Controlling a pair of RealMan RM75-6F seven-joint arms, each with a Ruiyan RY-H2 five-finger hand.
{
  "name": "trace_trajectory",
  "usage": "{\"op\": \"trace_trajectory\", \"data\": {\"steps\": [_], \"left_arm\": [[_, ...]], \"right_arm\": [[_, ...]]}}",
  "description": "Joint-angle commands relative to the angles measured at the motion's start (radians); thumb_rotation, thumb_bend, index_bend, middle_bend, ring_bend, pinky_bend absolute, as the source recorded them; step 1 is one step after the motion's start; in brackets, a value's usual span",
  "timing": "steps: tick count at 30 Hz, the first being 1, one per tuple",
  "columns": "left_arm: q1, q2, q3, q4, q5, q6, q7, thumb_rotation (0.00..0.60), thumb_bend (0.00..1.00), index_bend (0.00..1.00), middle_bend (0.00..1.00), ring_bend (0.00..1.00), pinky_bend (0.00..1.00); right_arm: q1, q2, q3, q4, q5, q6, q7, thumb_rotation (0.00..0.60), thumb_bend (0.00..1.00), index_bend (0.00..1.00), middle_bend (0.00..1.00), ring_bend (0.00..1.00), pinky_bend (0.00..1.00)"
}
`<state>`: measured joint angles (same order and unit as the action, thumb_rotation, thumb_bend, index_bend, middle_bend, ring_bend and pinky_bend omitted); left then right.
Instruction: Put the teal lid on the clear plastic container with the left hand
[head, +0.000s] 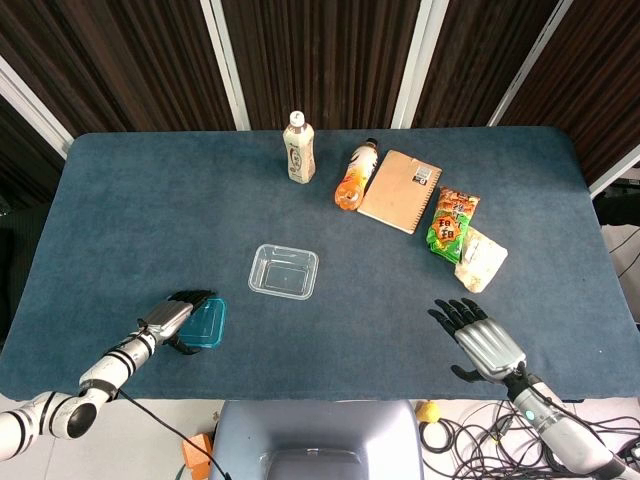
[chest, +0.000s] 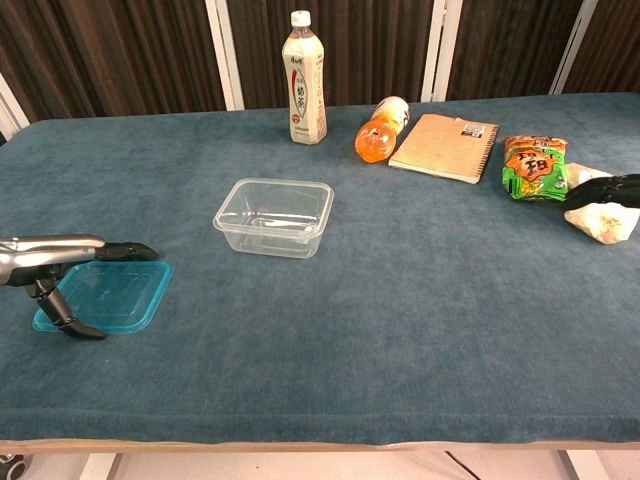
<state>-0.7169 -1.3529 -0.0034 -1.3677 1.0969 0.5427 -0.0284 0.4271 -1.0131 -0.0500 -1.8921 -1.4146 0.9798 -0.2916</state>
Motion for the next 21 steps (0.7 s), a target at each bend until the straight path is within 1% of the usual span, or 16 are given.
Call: {"op": "trace_trajectory", "data": {"steps": [1, 2, 3, 5, 6, 8, 10, 12, 17, 21], "left_arm": [[0.003, -0.003, 0.004, 0.005, 0.007, 0.012, 0.009, 0.6, 0.24, 0.21, 0.66, 0.24, 0.0], [0.007, -0.004, 0.005, 0.005, 0.013, 0.024, 0.012, 0.6, 0.25, 0.26, 0.73, 0.29, 0.0], [0.013, -0.006, 0.006, 0.007, 0.025, 0.045, 0.018, 0.6, 0.25, 0.28, 0.78, 0.33, 0.0], [0.024, -0.005, 0.008, 0.006, 0.045, 0.073, 0.022, 0.6, 0.26, 0.35, 0.88, 0.45, 0.0], [0.033, -0.003, 0.008, 0.001, 0.058, 0.088, 0.014, 0.6, 0.26, 0.37, 0.91, 0.48, 0.0], [0.045, 0.004, 0.009, -0.006, 0.082, 0.107, -0.006, 0.6, 0.28, 0.4, 0.98, 0.58, 0.0], [0.06, 0.01, 0.01, -0.007, 0.112, 0.136, -0.026, 0.6, 0.29, 0.41, 1.0, 0.63, 0.0], [0.076, 0.015, 0.009, -0.011, 0.145, 0.168, -0.057, 0.6, 0.29, 0.41, 1.0, 0.66, 0.0], [0.113, 0.039, 0.008, -0.02, 0.239, 0.251, -0.17, 0.6, 0.29, 0.4, 1.0, 0.67, 0.0], [0.136, 0.056, 0.001, -0.03, 0.292, 0.32, -0.247, 0.6, 0.29, 0.4, 1.0, 0.67, 0.0]], "right_arm": [[0.0, -0.001, -0.001, 0.001, 0.0, -0.001, 0.001, 0.6, 0.2, 0.0, 0.0, 0.0, 0.0], [0.0, -0.001, -0.001, 0.001, 0.0, -0.001, 0.001, 0.6, 0.2, 0.0, 0.0, 0.0, 0.0], [0.0, -0.002, -0.001, 0.002, -0.001, -0.001, 0.001, 0.6, 0.2, 0.0, 0.0, 0.0, 0.0], [-0.001, -0.002, -0.002, 0.002, -0.001, -0.001, -0.001, 0.6, 0.2, 0.0, 0.0, 0.0, 0.0], [-0.001, -0.002, -0.002, 0.001, 0.0, 0.0, -0.002, 0.6, 0.2, 0.0, 0.0, 0.0, 0.0], [-0.002, -0.002, -0.002, 0.0, 0.0, 0.001, -0.003, 0.6, 0.2, 0.0, 0.0, 0.0, 0.0], [-0.003, -0.002, -0.003, -0.003, 0.001, 0.003, -0.008, 0.6, 0.2, 0.0, 0.0, 0.0, 0.0], [-0.004, -0.002, -0.004, -0.008, 0.0, 0.005, -0.014, 0.6, 0.2, 0.0, 0.0, 0.0, 0.0], [-0.006, -0.005, -0.005, -0.018, 0.002, 0.009, -0.032, 0.6, 0.2, 0.0, 0.0, 0.0, 0.0], [-0.005, -0.012, -0.006, -0.02, 0.006, 0.007, -0.042, 0.6, 0.2, 0.0, 0.0, 0.0, 0.0]]}}
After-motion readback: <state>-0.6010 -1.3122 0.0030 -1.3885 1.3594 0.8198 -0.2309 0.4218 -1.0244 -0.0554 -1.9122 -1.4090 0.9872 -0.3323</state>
